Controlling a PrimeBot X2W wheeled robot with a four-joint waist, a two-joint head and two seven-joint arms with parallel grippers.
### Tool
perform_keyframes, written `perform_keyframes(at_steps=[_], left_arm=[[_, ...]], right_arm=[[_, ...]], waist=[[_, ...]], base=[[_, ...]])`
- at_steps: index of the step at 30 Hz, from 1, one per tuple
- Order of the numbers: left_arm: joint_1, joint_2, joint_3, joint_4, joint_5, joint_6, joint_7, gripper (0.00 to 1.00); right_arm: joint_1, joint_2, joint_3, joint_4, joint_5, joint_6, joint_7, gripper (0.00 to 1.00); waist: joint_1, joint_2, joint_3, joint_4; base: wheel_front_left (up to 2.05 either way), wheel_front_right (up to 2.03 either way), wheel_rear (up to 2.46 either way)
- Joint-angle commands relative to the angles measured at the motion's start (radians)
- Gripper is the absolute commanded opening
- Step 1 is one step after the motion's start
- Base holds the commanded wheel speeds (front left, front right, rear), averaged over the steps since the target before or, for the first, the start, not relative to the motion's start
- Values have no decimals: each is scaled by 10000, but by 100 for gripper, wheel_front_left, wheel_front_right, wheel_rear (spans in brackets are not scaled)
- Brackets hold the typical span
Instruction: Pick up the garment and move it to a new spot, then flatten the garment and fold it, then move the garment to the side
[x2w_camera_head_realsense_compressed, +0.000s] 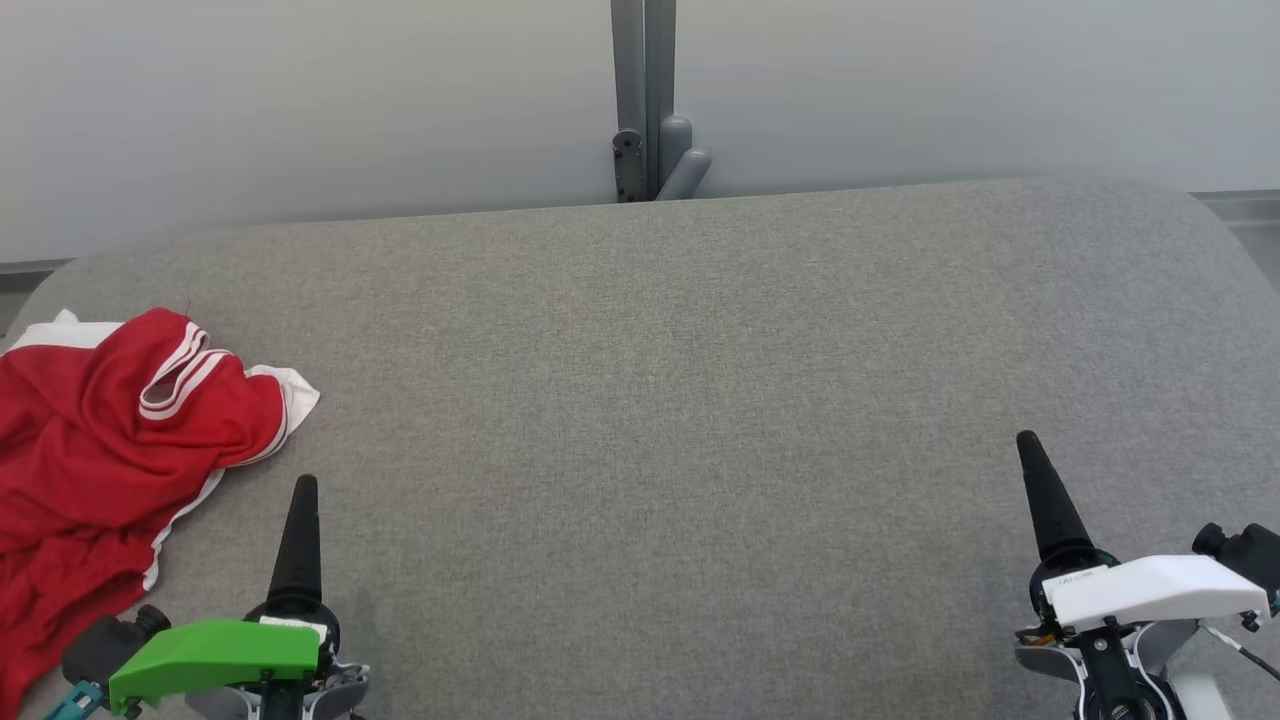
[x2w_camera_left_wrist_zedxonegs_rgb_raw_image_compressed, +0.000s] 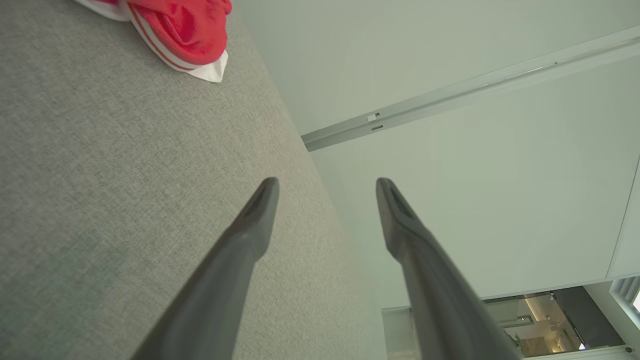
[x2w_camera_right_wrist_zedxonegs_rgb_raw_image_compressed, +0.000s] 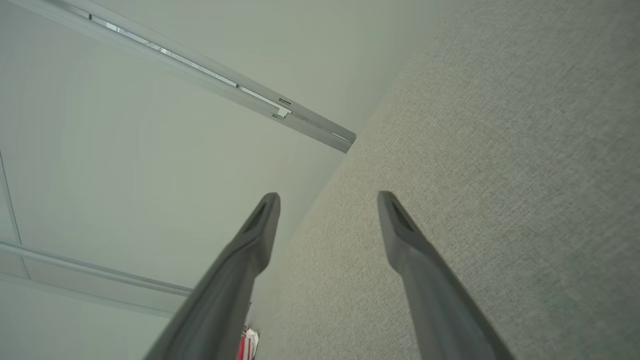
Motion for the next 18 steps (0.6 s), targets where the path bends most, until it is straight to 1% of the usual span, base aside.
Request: perform_keyframes(at_steps=[1, 6, 7, 18], left_arm=[[-65, 50, -21, -166, 443, -4, -97, 100], [-14, 96, -166, -150, 1753, -17, -288, 100], [11, 121, -215, -103, 2211, -22, -366, 100], [100, 208, -331, 156, 4178, -47, -747, 100]], right_arm=[[-57, -55, 49, -285, -474, 4, -103, 100], [64, -62, 161, -432, -1772, 4, -302, 100], [89, -65, 190, -461, -2199, 4, -376, 100], [320, -78, 324, -416, -4155, 5, -768, 100]], waist=[[0, 21, -2, 4], [0, 25, -4, 17], [0, 27, -4, 17], [0, 36, -45, 14]], base=[[0, 0, 0], [0, 0, 0], [0, 0, 0], [0, 0, 0]])
